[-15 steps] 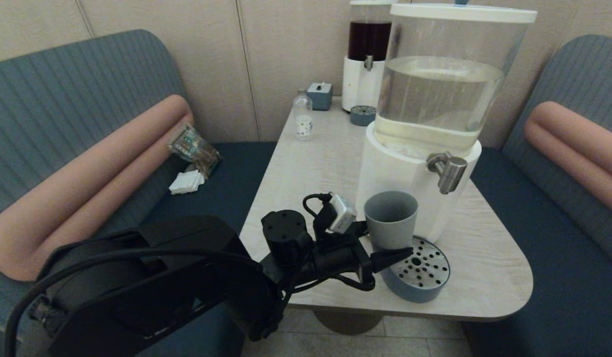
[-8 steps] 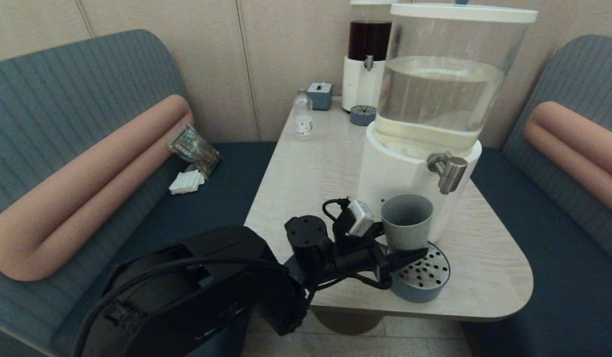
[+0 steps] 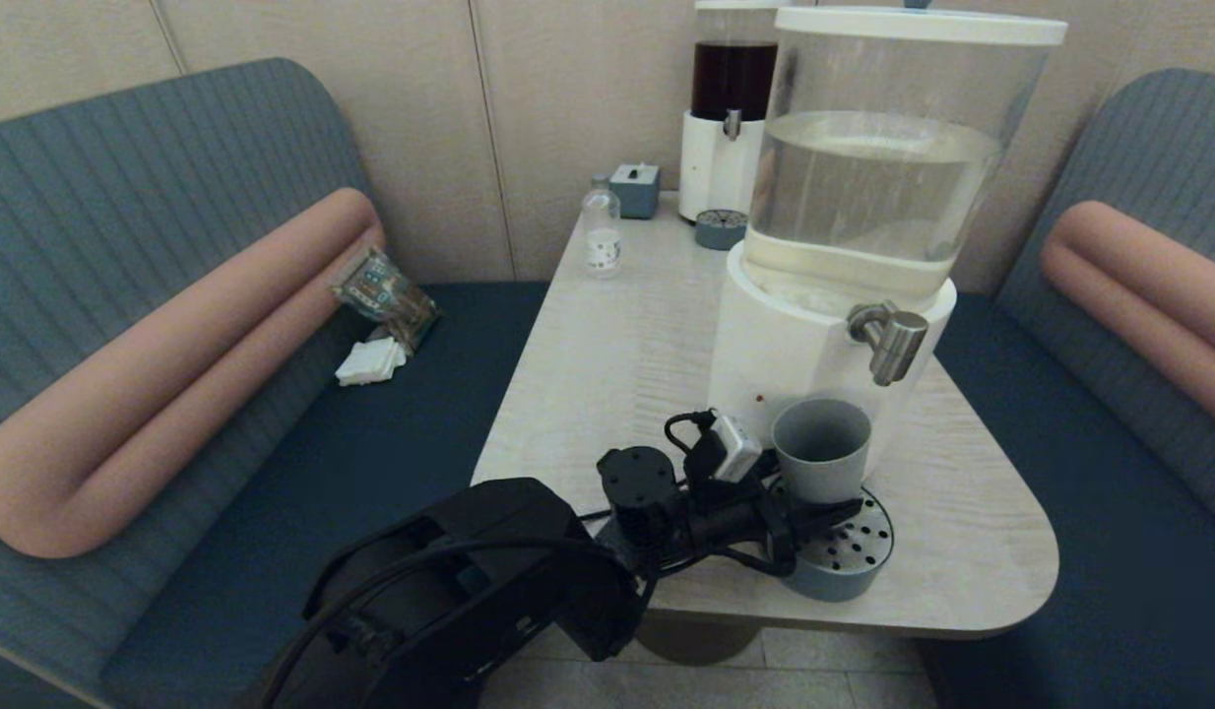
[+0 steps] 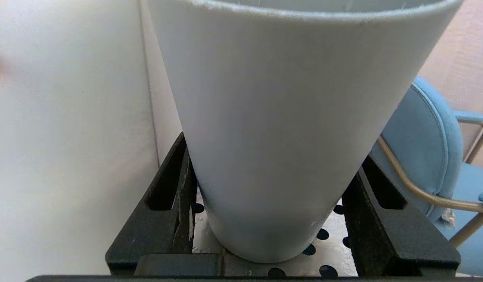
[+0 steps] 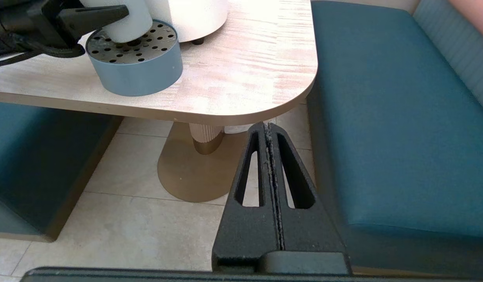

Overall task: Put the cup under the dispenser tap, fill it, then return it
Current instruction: Place it under the water dispenser

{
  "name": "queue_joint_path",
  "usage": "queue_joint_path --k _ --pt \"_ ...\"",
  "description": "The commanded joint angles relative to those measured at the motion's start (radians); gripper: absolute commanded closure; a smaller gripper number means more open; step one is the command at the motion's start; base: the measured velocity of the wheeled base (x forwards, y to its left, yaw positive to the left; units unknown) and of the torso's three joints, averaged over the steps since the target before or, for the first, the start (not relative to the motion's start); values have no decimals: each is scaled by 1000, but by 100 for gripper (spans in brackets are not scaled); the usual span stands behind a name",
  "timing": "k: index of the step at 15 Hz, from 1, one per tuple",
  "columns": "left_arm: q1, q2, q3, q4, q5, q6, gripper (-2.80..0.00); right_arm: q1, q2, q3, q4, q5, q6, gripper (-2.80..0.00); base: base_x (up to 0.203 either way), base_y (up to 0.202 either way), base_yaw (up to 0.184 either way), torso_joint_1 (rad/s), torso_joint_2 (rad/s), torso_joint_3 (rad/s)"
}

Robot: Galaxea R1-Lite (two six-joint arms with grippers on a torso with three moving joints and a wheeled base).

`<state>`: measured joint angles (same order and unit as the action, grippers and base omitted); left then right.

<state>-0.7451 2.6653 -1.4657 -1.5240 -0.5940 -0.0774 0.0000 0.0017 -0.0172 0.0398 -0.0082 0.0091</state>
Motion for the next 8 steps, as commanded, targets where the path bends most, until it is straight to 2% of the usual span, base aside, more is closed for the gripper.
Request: queue_joint_path --k 1,2,8 --pt "0 19 -4 -6 -3 -1 0 -1 0 0 0 -1 0 0 0 0 0 0 0 0" --pt "0 22 -2 -6 -3 0 -280 -1 0 0 0 0 0 0 0 0 0 0 0 0" --pt "-2 6 -1 -6 12 -1 -280 -2 1 0 0 1 0 0 0 0 0 0 0 0"
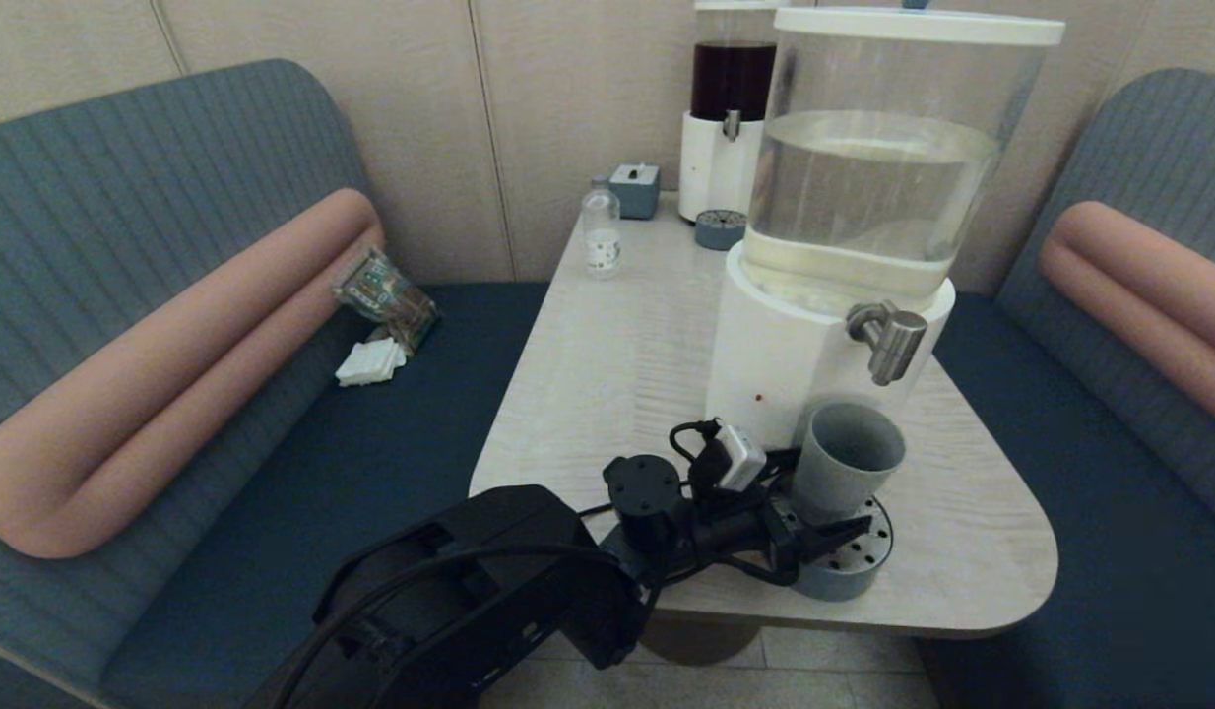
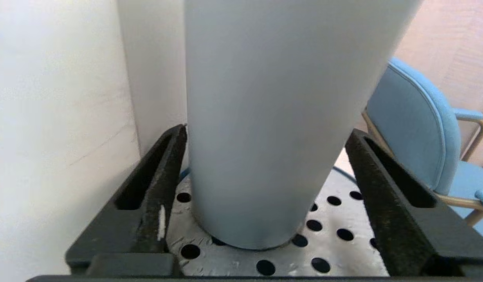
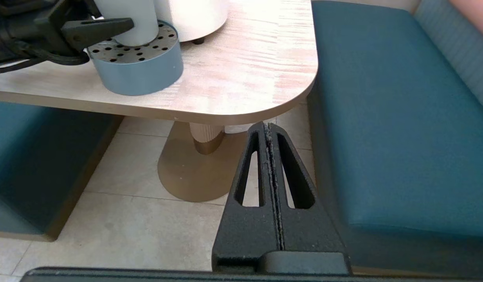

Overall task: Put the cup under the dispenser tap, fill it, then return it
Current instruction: Place it under the water dispenser

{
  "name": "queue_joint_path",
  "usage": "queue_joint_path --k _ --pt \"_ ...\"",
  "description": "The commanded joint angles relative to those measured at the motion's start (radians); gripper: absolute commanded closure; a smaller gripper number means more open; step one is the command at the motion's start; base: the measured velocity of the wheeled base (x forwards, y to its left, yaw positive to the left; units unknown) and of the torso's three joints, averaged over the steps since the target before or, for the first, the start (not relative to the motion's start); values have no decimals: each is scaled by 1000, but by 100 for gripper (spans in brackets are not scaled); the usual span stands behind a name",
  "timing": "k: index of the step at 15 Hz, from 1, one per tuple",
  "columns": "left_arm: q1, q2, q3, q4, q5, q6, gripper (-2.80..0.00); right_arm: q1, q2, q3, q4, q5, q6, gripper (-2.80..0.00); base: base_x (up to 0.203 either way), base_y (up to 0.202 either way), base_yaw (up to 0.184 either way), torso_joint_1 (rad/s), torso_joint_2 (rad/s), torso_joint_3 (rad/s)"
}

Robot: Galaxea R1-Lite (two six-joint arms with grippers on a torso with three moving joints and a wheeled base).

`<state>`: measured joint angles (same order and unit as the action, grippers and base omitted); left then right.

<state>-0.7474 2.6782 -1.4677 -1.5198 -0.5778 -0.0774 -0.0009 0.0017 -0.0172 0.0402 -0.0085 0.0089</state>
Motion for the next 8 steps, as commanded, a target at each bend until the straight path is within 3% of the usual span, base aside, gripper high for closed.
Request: queue_joint_path --k 1,4,8 --pt "1 -12 6 -10 6 -1 -280 1 0 0 0 0 0 0 0 0 0 0 0 0" --pt "2 -37 24 -10 22 -2 -280 1 0 0 0 1 0 0 0 0 0 0 0 0" --pt "2 -94 145 -10 38 0 -280 0 1 0 0 0 0 0 0 0 0 0 0 0"
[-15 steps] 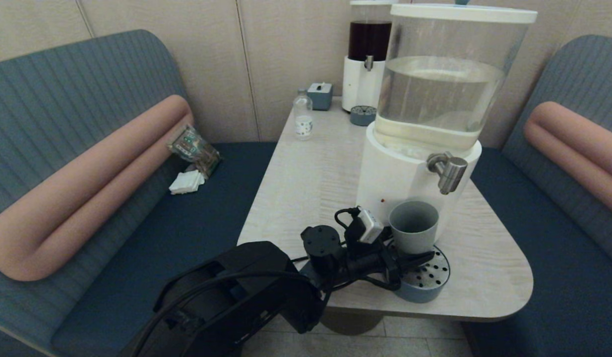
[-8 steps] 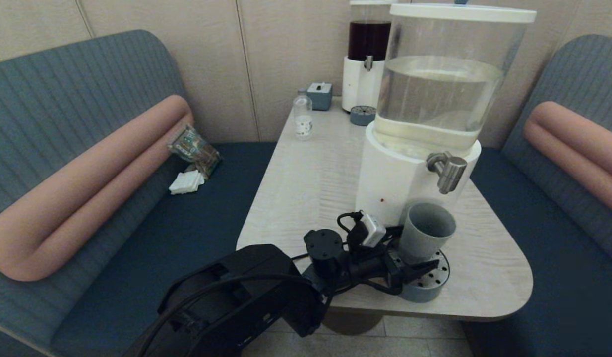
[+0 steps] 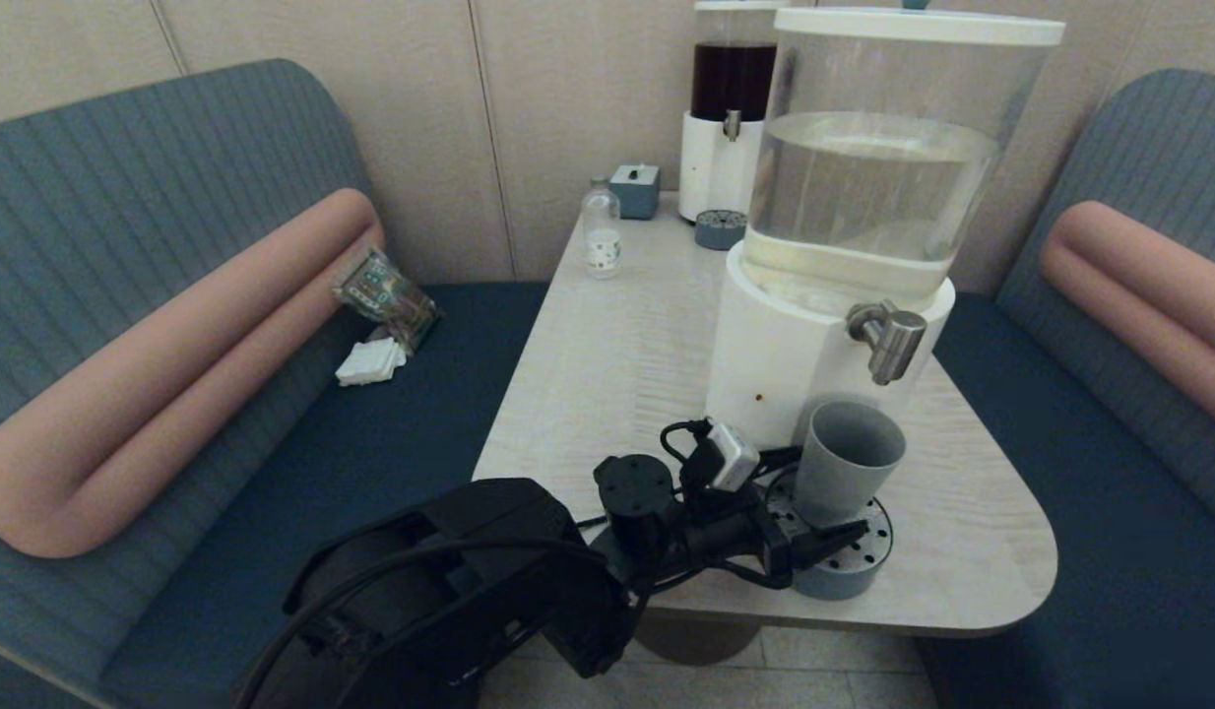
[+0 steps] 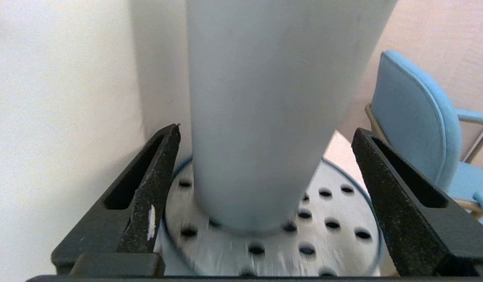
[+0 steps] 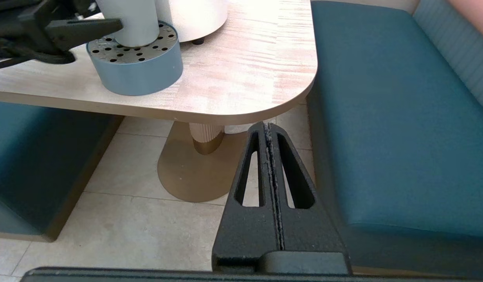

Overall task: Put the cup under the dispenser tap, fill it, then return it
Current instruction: Place it under the water dispenser, then turn on the faucet

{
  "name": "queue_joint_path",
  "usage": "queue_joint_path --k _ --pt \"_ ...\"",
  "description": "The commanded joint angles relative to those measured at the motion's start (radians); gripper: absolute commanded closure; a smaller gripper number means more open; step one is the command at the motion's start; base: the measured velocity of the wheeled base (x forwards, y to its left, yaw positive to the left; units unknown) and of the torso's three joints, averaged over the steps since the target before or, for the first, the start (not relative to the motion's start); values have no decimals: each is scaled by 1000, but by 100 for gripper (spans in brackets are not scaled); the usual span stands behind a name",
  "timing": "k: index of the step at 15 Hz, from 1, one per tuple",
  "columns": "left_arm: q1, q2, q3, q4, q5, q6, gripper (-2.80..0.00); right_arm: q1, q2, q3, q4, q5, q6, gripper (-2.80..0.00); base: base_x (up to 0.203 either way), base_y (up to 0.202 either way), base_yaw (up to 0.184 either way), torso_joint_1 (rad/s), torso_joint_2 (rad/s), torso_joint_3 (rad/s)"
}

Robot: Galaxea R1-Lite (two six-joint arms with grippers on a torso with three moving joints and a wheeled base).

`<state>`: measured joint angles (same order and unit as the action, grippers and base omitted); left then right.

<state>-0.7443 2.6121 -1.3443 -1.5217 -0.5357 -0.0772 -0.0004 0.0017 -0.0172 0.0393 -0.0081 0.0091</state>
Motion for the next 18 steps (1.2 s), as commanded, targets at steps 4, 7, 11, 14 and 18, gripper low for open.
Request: queue_joint_path --k 4,7,11,14,18 --pt "2 -86 153 -8 -3 3 -280 0 0 0 1 0 0 0 0 0 0 0 0 0" --pt "7 -146 246 -8 0 8 -280 -1 1 0 1 0 0 0 0 0 0 0 0 0" --pt "11 -307 483 -8 6 5 -280 0 1 -1 1 0 0 0 0 0 0 0 0 0" --pt "23 -517 668 -8 26 2 0 -1 1 0 1 -1 0 0 0 0 0 0 0 0" --pt "42 -827 806 -8 222 -57 0 0 0 -1 1 0 0 0 0 0 0 0 0 0"
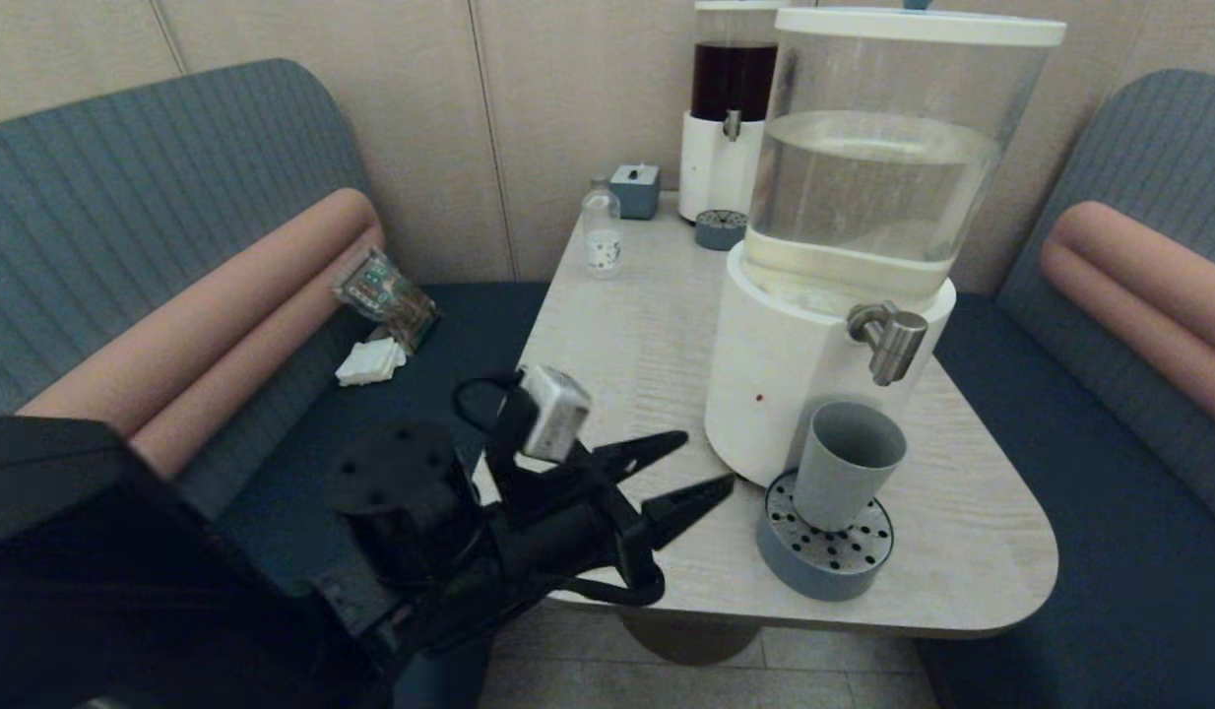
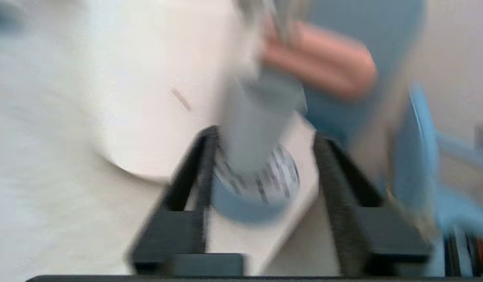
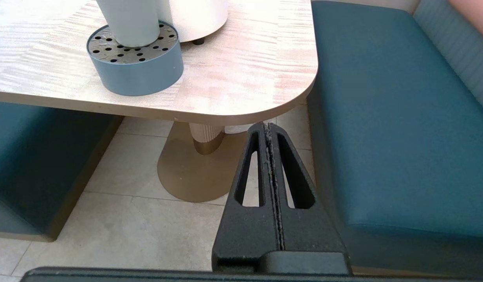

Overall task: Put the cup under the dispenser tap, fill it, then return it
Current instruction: Turn on the faucet

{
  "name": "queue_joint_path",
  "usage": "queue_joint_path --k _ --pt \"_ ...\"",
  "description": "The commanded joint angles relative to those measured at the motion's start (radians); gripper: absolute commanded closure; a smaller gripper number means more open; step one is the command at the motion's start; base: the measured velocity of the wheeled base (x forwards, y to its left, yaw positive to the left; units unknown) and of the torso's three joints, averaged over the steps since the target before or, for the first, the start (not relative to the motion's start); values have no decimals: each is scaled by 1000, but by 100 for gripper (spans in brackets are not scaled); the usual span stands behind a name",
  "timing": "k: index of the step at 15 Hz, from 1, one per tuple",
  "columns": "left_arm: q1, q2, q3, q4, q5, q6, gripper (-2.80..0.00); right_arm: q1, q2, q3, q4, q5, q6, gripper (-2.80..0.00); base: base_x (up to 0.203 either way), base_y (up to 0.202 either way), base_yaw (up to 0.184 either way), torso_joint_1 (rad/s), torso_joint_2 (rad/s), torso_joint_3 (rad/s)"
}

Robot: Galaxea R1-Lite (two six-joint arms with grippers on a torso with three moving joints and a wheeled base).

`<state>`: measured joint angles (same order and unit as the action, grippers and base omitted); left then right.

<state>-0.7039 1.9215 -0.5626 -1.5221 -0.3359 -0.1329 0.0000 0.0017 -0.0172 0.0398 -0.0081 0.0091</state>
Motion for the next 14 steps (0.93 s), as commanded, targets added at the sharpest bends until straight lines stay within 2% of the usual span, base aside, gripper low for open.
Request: queue_joint_path --k 1,3,4,5,6,7,9,11,12,14 --pt "5 -211 44 -8 85 -22 0 -1 1 0 0 0 0 0 0 0 0 0 0 0" --pt "39 -366 65 -1 215 -72 0 -1 1 0 0 0 0 0 0 0 0 0 0 0" --pt "101 -431 73 6 262 -92 0 -1 1 0 0 0 0 0 0 0 0 0 0 0" --pt "199 -475 86 11 283 -102 0 -1 0 0 0 0 0 0 0 0 0 0 0 0" --pt "331 -532 101 14 292 -108 0 0 0 0 0 0 0 0 0 0 0 0 0 0" --pt "447 -612 116 16 286 -113 0 0 0 0 0 -1 0 0 0 0 0 0 0 0" --pt "570 -803 156 27 262 -109 0 0 0 0 0 0 0 0 0 0 0 0 0 0" --pt "630 -991 200 89 241 -86 0 0 0 0 0 0 0 0 0 0 0 0 0 0" --pt "645 -1094 218 161 225 -76 0 0 0 -1 0 -1 0 0 0 0 0 0 0 0" --pt "662 -1311 236 417 175 -64 0 -2 0 0 0 -1 0 0 0 0 0 0 0 0"
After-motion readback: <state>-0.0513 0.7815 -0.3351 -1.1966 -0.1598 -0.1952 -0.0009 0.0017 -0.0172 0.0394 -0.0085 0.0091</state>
